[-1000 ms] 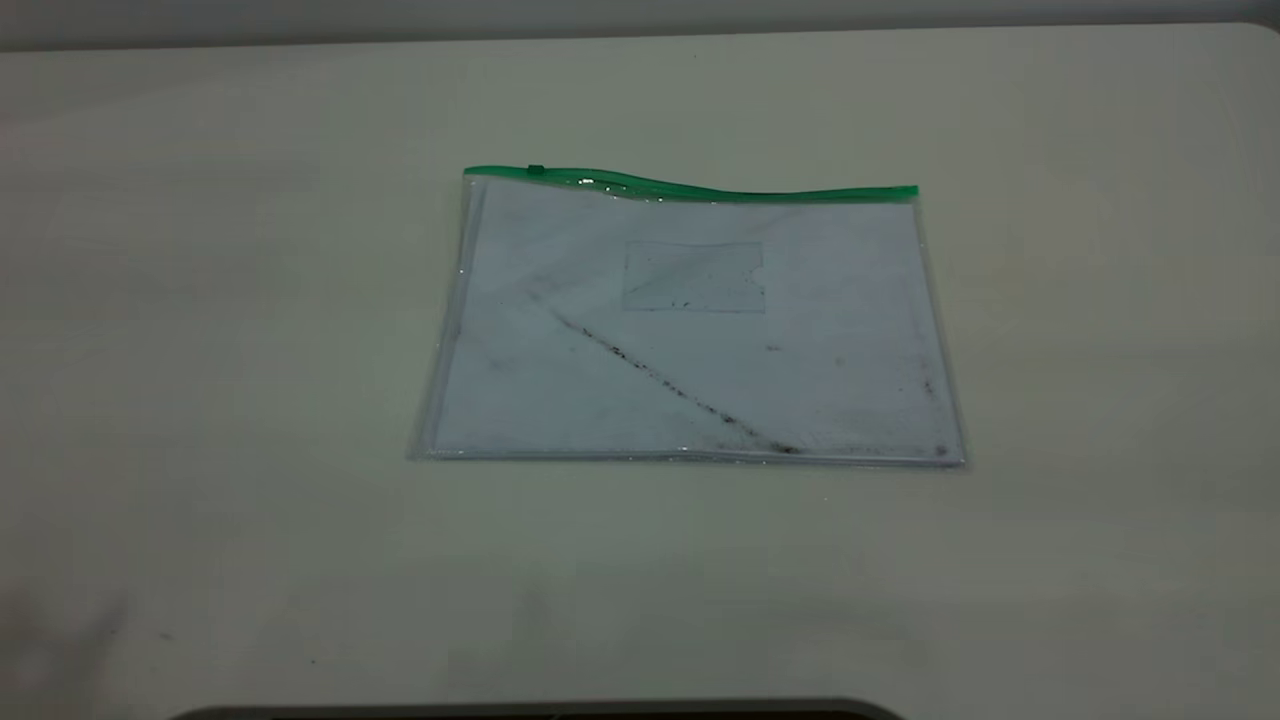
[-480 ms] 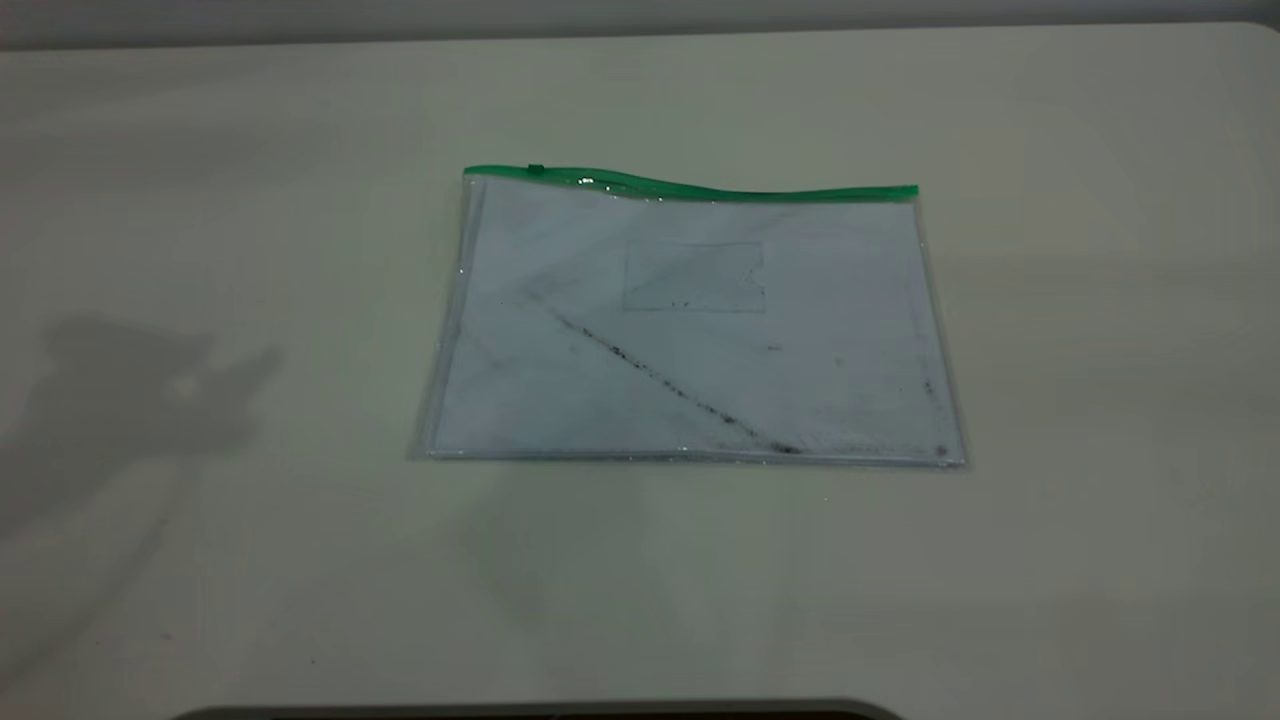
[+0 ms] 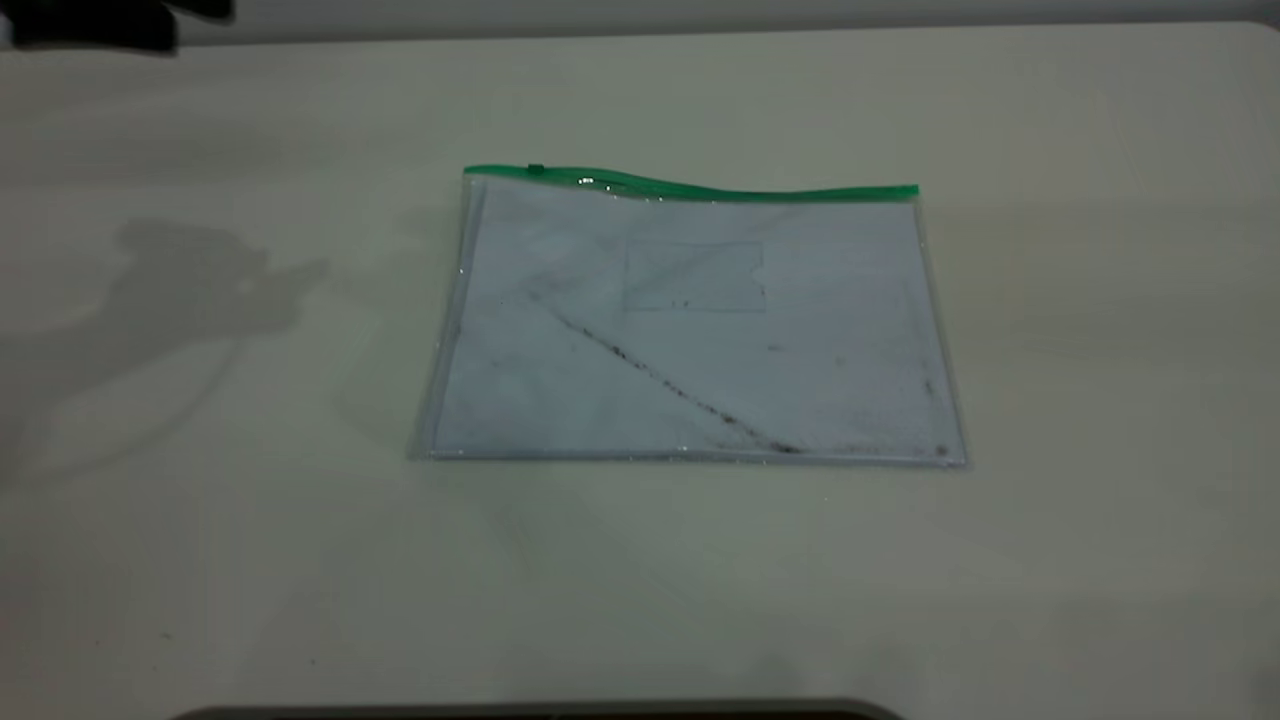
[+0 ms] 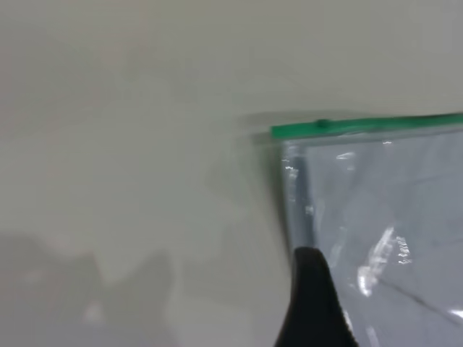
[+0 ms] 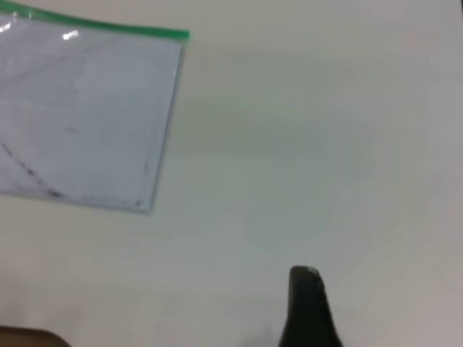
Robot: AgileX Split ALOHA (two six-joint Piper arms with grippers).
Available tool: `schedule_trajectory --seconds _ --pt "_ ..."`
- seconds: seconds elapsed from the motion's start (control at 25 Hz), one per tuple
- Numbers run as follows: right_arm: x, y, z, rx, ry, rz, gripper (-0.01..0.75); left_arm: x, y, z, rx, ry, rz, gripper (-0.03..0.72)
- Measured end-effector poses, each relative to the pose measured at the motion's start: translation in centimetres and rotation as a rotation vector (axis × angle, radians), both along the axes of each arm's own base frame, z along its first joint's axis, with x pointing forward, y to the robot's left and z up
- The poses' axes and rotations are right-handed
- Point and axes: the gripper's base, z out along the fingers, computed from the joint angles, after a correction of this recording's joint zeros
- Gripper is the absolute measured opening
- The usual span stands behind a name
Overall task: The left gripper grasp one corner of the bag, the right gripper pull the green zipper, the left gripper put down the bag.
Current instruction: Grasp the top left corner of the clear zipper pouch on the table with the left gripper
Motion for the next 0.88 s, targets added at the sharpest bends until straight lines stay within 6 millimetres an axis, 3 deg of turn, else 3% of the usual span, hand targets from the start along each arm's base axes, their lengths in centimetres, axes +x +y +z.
schedule_trajectory --seconds 0.28,0.56,0.88 --pt "1.2 0.0 -0.4 -0.008 0.019 0.007 0.561 3.4 -2.4 -5.4 -0.003 0.018 -0.117 0.573" --pt "1.4 0.0 -0.4 -0.006 0.018 0.006 0.561 5.4 -5.8 -8.4 -0.002 0.017 -0.201 0.573" --pt "1.4 0.0 -0.4 -0.006 0.018 0.006 0.561 6.8 -7.7 -11.2 0.019 0.018 -0.219 0.573"
